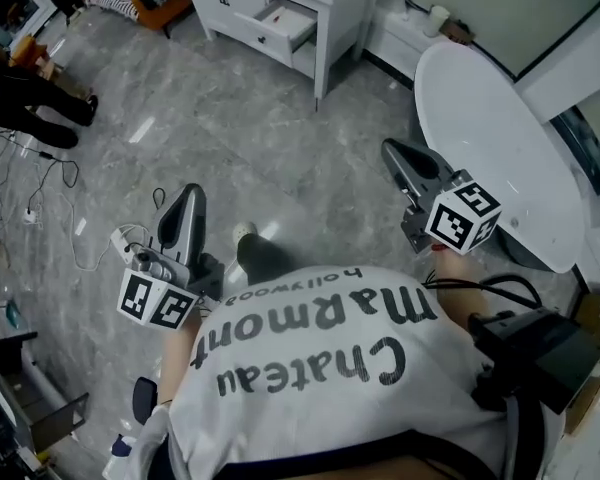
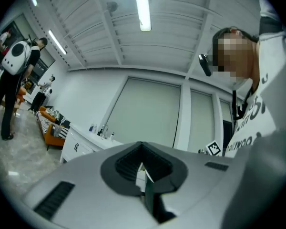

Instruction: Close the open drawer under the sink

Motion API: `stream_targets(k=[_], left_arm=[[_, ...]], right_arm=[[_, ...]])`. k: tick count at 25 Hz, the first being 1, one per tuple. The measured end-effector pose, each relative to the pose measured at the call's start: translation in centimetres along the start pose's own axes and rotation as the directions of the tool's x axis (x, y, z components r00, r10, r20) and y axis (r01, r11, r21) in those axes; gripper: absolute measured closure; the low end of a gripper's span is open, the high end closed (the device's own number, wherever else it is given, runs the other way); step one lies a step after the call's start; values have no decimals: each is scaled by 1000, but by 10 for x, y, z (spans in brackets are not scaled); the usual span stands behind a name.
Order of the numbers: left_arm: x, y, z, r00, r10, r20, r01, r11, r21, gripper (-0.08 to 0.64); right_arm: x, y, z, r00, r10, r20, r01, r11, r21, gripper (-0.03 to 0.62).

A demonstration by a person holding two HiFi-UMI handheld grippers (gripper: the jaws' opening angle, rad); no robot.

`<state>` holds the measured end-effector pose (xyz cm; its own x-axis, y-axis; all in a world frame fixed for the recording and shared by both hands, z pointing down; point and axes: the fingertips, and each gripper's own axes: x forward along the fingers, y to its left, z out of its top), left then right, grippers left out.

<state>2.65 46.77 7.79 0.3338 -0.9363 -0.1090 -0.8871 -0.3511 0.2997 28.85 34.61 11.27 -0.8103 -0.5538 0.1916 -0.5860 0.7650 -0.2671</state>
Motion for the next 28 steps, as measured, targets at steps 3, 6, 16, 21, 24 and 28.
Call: stream_targets(k=[3, 6, 16, 21, 24, 28], left_arm=[[19, 37, 8, 1000, 19, -17, -19, 999, -34, 551], [32, 78, 15, 997, 42, -59, -44, 999, -28, 552], [72, 208, 66, 999, -35, -29, 33, 998, -59, 551], [88, 280, 77, 992, -112, -66, 107, 992, -67, 552], [97, 289, 78, 989, -129, -75, 125, 990, -61, 552], [101, 291, 75, 988, -123, -91, 118, 991, -60, 552]], right_arm=[[21, -5, 6, 999, -42, -3, 42, 999, 18, 580], [51, -7, 14, 997, -72, 10, 71, 995, 66, 580], [180, 13, 48, 993, -102, 58, 96, 991, 96, 580], [258, 34, 42, 990, -138, 22, 135, 985, 112, 580], [267, 33, 40, 988, -154, 9, 152, 982, 117, 580], [263, 32, 38, 986, -165, -4, 165, 979, 118, 580]])
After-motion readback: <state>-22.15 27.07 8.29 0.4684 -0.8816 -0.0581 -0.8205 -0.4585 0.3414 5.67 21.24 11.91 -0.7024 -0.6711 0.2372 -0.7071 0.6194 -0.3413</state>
